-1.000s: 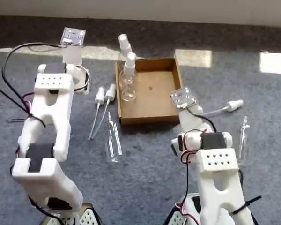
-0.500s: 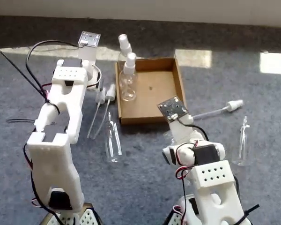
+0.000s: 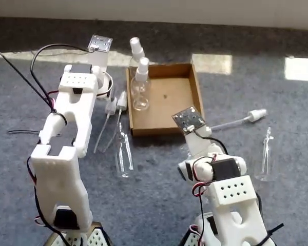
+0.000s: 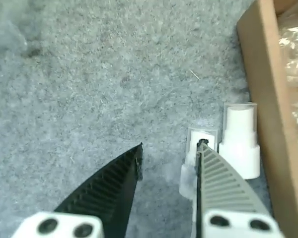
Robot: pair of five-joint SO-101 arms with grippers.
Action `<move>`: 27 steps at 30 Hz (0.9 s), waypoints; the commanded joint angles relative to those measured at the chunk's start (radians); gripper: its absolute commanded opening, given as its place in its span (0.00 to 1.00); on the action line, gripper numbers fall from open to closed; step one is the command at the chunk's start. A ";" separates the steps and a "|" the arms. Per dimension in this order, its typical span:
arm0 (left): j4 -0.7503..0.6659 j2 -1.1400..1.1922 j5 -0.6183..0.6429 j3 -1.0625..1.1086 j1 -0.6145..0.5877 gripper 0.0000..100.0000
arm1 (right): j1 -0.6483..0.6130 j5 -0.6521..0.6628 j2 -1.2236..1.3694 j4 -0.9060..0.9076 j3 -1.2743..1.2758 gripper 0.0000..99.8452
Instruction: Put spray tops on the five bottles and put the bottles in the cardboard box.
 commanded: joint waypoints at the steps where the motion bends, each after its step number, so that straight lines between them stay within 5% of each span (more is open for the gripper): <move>1: 0.014 -0.038 -0.003 -0.047 0.021 0.18 | -0.010 -0.008 -0.016 -0.001 -0.010 0.01; 27: 0.121 -0.041 -0.002 -0.082 0.004 0.18 | -0.010 -0.008 -0.022 -0.001 0.033 0.01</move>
